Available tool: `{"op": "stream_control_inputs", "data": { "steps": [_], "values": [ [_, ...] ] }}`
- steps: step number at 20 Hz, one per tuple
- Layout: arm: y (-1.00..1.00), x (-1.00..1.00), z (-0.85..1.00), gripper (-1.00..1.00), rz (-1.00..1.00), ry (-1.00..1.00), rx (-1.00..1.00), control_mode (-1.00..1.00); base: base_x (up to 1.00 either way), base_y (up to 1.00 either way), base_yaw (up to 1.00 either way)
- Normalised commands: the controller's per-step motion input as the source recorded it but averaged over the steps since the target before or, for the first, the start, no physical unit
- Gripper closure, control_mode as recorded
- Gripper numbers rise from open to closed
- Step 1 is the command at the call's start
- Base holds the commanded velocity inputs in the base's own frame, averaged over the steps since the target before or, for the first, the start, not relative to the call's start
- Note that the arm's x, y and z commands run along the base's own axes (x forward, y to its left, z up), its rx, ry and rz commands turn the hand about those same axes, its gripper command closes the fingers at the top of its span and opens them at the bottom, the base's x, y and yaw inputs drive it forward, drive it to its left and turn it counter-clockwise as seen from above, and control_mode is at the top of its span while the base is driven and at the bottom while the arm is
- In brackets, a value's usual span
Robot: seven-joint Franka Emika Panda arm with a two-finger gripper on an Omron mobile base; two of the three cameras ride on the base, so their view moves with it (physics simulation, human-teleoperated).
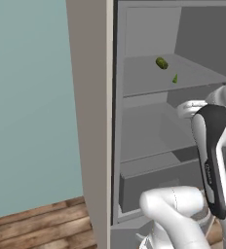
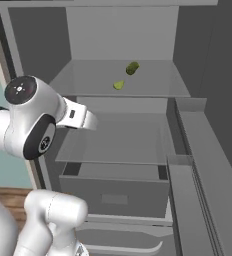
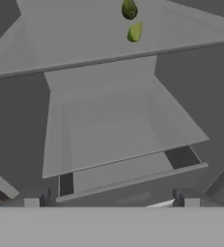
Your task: Take the lemon wedge from the fridge and place it on the plate with fish on the dining counter.
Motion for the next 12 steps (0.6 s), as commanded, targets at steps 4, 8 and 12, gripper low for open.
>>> {"op": "stream_control_inputs", "data": {
  "steps": [4, 8, 12],
  "values": [
    [-0.21, 0.33, 0.94, -1.00, -0.09, 0.01, 0.00, -1.00, 0.00, 0.00, 0.00],
    [-0.06, 0.31, 0.94, -1.00, 0.00, 0.00, 0.00, -1.00, 0.00, 0.00, 0.00],
    [0.00, 0.54, 0.13, -1.00, 0.01, 0.06, 0.00, -1.00, 0.00, 0.00, 0.00]
  ]
}}
